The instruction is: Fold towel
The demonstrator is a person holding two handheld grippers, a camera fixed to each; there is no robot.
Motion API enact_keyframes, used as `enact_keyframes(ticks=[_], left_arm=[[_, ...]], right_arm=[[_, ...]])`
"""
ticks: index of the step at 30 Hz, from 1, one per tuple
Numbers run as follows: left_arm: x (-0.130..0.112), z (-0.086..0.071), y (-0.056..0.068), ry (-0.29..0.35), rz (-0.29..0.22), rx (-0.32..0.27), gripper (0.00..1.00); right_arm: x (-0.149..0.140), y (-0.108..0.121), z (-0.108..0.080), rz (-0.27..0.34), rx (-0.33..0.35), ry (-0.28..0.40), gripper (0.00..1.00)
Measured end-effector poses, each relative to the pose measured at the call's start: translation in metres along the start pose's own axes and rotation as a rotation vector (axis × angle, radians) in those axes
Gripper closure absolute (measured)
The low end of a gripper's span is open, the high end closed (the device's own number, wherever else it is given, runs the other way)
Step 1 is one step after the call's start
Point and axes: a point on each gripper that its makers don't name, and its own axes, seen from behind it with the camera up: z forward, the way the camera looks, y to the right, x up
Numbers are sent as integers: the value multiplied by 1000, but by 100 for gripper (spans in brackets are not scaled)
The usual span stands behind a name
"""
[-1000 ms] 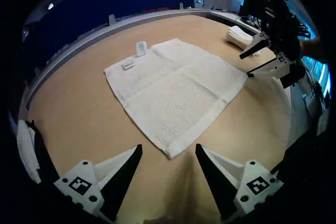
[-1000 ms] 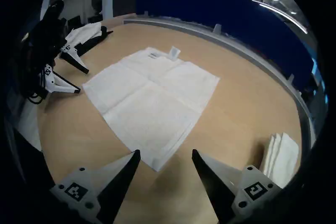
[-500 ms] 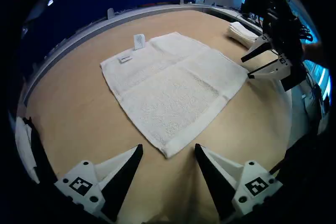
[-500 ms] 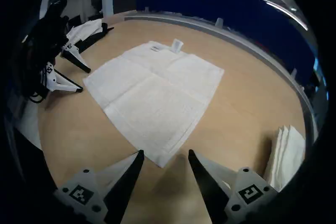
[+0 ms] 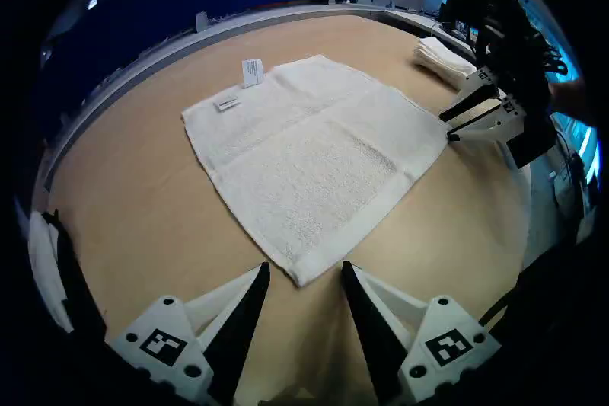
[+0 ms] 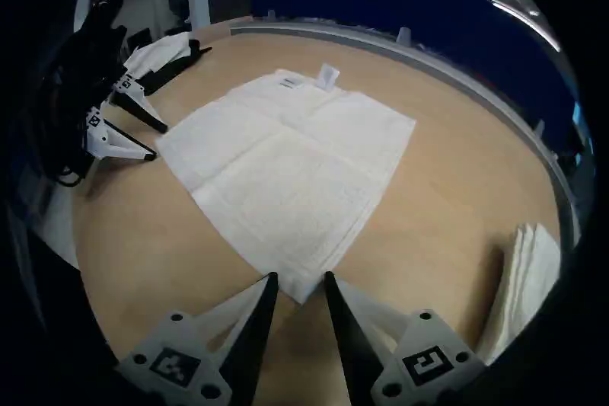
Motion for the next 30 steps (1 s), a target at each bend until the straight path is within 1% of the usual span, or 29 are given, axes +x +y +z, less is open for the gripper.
enact_keyframes(ticks=[3,4,5,9,11,14,17,20,26,30], left_arm=[[0,0,1,-3,0,1,36],[0,-1,1,-4,1,1,41],[0,-1,1,-6,2,1,45],[-1,-1,1,-16,-1,3,51],[-1,0,1,-19,-1,6,61],[-1,1,0,-24,-5,19,74],[0,0,1,-24,-5,25,87],[0,-1,3,-23,-9,28,88],[6,-3,5,-7,-50,28,88],[15,-10,5,12,-66,35,88]], right_arm=[[0,1,0,7,-1,3,58],[0,1,0,9,-3,4,60],[0,2,0,11,-4,4,62],[0,3,-1,18,-4,4,72],[0,2,-1,23,0,3,75],[0,-1,0,29,13,3,78],[1,-2,0,28,11,5,79],[2,-2,-1,27,5,11,81],[7,1,-6,30,1,24,81],[15,3,-12,26,-2,35,81]])
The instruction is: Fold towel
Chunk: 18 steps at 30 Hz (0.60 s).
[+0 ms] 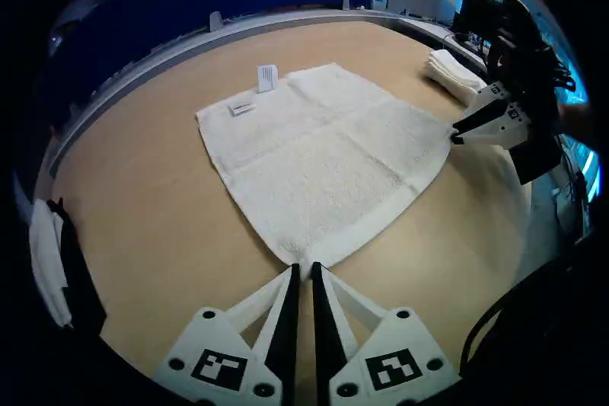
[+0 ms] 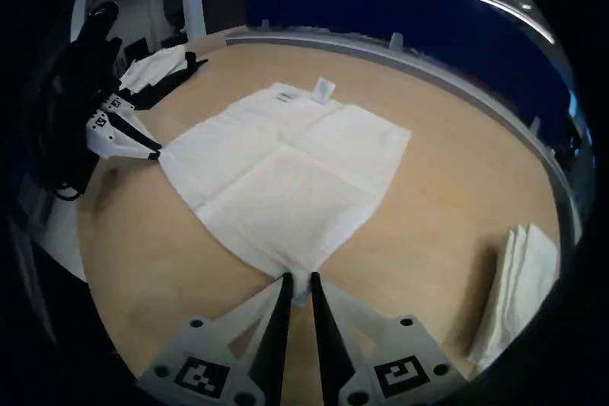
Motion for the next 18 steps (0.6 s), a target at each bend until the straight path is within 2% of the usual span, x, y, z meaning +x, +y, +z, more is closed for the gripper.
enact_keyframes(ticks=[5,18], left_arm=[[13,-15,-1,27,-19,13,88],[42,-60,-2,80,-77,44,88]], right_arm=[[15,2,-12,-8,-3,19,81],[53,-3,-62,-47,12,47,81]])
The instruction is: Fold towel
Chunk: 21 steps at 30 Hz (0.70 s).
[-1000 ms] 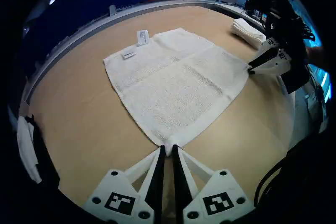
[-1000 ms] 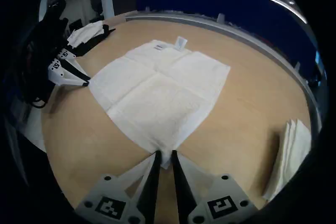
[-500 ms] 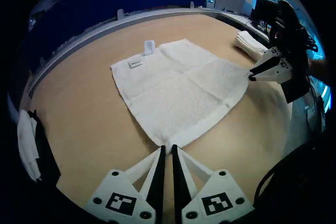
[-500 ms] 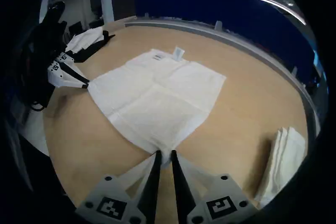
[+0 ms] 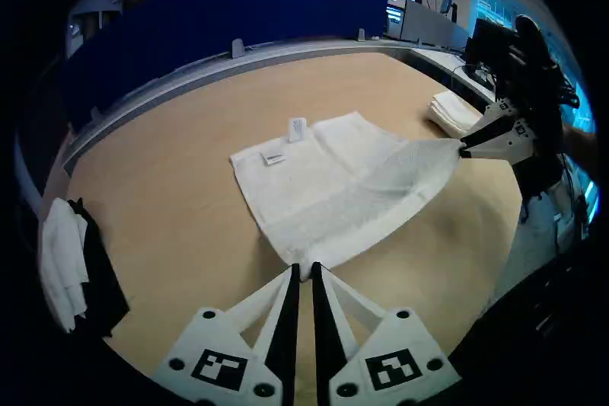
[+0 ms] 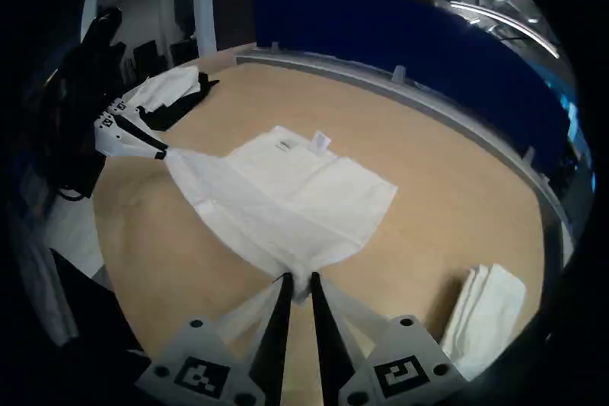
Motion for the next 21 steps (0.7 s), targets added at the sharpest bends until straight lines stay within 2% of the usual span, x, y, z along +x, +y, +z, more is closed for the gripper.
enact_keyframes(ticks=[12,21], left_arm=[[19,-37,10,10,-29,-4,89],[16,-43,13,-1,-41,-6,89]], right_arm=[[15,-10,-36,-5,26,-4,81],[12,-17,-41,5,43,-23,81]])
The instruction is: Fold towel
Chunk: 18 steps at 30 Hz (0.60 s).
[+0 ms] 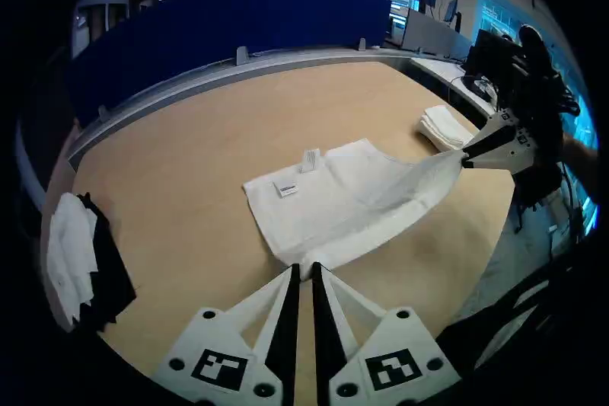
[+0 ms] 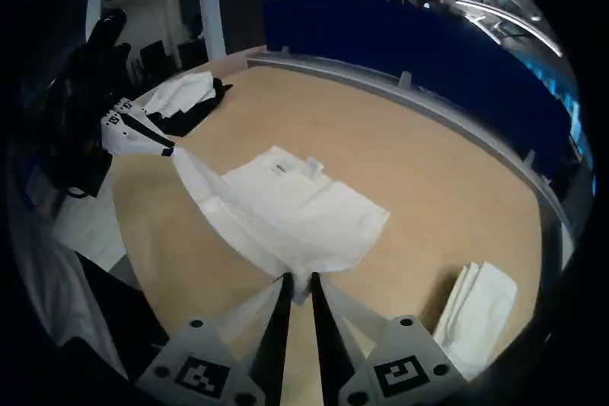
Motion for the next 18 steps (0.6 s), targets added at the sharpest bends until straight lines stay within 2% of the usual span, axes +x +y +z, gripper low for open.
enact_keyframes(ticks=[8,18], left_arm=[[10,6,-6,14,-16,5,89],[25,30,-22,24,-27,16,89]], right_arm=[[2,7,4,-15,0,-21,81],[7,27,24,-22,-6,-65,81]])
